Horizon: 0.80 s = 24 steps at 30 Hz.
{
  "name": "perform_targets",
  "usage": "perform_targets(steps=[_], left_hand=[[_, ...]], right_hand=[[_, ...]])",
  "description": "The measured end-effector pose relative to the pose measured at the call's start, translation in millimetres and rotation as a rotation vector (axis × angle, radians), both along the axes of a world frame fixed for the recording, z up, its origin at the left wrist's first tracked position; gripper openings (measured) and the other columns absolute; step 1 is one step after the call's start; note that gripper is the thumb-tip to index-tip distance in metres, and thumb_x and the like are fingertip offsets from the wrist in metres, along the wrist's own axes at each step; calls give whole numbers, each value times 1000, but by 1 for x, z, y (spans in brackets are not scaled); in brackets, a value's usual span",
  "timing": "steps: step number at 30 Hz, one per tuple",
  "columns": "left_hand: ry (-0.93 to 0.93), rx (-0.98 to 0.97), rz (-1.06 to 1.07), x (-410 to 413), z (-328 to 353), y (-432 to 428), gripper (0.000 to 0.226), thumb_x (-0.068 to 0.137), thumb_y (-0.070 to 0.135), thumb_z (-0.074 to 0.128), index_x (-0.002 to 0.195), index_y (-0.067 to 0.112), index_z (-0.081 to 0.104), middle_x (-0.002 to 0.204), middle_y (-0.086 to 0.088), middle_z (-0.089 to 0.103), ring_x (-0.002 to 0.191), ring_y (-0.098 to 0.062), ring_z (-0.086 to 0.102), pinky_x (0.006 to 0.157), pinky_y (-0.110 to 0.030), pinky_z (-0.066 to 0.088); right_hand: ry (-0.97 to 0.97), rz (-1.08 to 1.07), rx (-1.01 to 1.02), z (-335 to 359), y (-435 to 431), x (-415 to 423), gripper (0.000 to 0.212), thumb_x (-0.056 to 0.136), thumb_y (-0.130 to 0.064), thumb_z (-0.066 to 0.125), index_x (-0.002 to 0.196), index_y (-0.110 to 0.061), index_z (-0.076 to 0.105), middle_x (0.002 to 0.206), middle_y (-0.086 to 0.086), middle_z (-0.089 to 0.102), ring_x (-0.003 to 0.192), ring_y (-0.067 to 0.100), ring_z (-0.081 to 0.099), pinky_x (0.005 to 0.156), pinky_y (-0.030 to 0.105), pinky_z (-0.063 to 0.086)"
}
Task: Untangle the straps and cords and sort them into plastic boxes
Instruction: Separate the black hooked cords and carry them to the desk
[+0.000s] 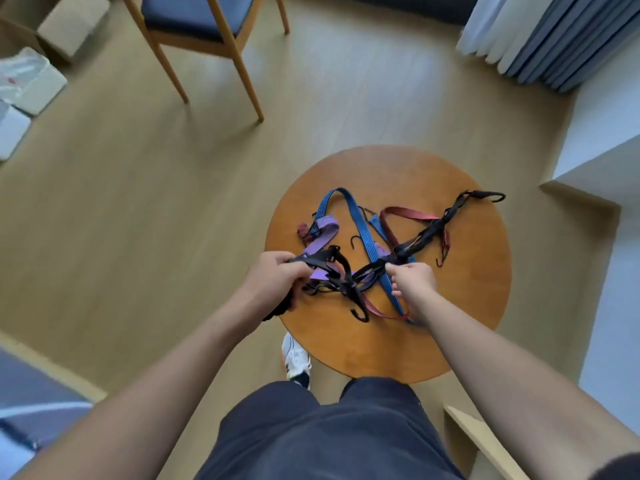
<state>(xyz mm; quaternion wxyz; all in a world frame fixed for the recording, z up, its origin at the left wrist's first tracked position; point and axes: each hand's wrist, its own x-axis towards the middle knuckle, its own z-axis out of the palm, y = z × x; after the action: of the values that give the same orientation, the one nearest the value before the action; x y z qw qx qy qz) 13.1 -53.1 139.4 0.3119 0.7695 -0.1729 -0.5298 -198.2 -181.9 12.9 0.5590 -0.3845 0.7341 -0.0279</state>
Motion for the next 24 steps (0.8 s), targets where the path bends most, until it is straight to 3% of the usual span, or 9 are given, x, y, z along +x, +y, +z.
perform_targets(steps=[2, 5, 9, 12, 14, 16, 20, 24], left_hand=[[15, 14, 76, -2, -8, 1, 19, 69, 25, 68, 59, 15, 56, 50, -16, 54, 47, -27, 48, 64, -43, 43], [27, 26, 149, -2, -19, 3, 22, 72, 26, 72, 63, 13, 56, 51, -11, 55, 45, -25, 50, 58, -36, 43], [70, 29, 138, -1, -27, 5, 26, 89, 21, 78, 73, 11, 60, 57, -8, 60, 50, -23, 57, 54, -31, 50], [121, 15, 127, -1, -23, 0, 23, 89, 22, 79, 81, 9, 62, 63, -8, 64, 56, -23, 61, 62, -37, 53], [154, -8, 119, -2, -17, -8, 21, 89, 21, 79, 82, 9, 63, 64, -8, 65, 56, -23, 62, 62, -35, 54], [182, -49, 110, -3, -9, -18, 19, 88, 18, 80, 84, 9, 64, 65, -7, 67, 55, -21, 62, 57, -28, 54], [258, -151, 140, -3, 10, -39, 17, 89, 16, 79, 84, 11, 63, 70, -6, 66, 51, -20, 60, 51, -24, 51], [371, -216, 122, 2, 36, -55, 20, 88, 22, 80, 88, 12, 63, 72, -4, 65, 54, -18, 59, 60, -31, 53]], right_hand=[[10, -72, 64, -21, -11, 11, 40, 88, -37, 73, 99, -1, 59, 99, 13, 64, 86, 29, 67, 79, 46, 62], [75, -173, 83, -44, -22, 27, 47, 81, -45, 79, 95, -6, 56, 94, 11, 62, 82, 32, 66, 72, 46, 62], [178, -169, 60, -59, -31, 30, 31, 77, -33, 80, 86, -9, 62, 92, 10, 68, 76, 28, 65, 72, 44, 61], [33, -156, 24, -51, -32, 24, 21, 75, -27, 78, 82, -14, 63, 87, 6, 70, 66, 18, 61, 67, 36, 58], [-108, -143, -14, -37, -32, 20, 17, 75, -25, 75, 86, -15, 65, 85, -2, 74, 82, 17, 65, 80, 42, 57], [-257, -174, -31, -15, -31, 15, 14, 78, -17, 71, 88, -15, 61, 77, -6, 74, 87, 20, 68, 84, 43, 55], [-551, -261, -110, 39, -33, 3, 14, 83, 2, 60, 85, -10, 53, 70, 6, 63, 70, 25, 64, 73, 41, 57], [-634, -222, -278, 102, -36, -14, 17, 80, 5, 55, 93, -5, 59, 74, 13, 54, 65, 28, 56, 68, 35, 54]])
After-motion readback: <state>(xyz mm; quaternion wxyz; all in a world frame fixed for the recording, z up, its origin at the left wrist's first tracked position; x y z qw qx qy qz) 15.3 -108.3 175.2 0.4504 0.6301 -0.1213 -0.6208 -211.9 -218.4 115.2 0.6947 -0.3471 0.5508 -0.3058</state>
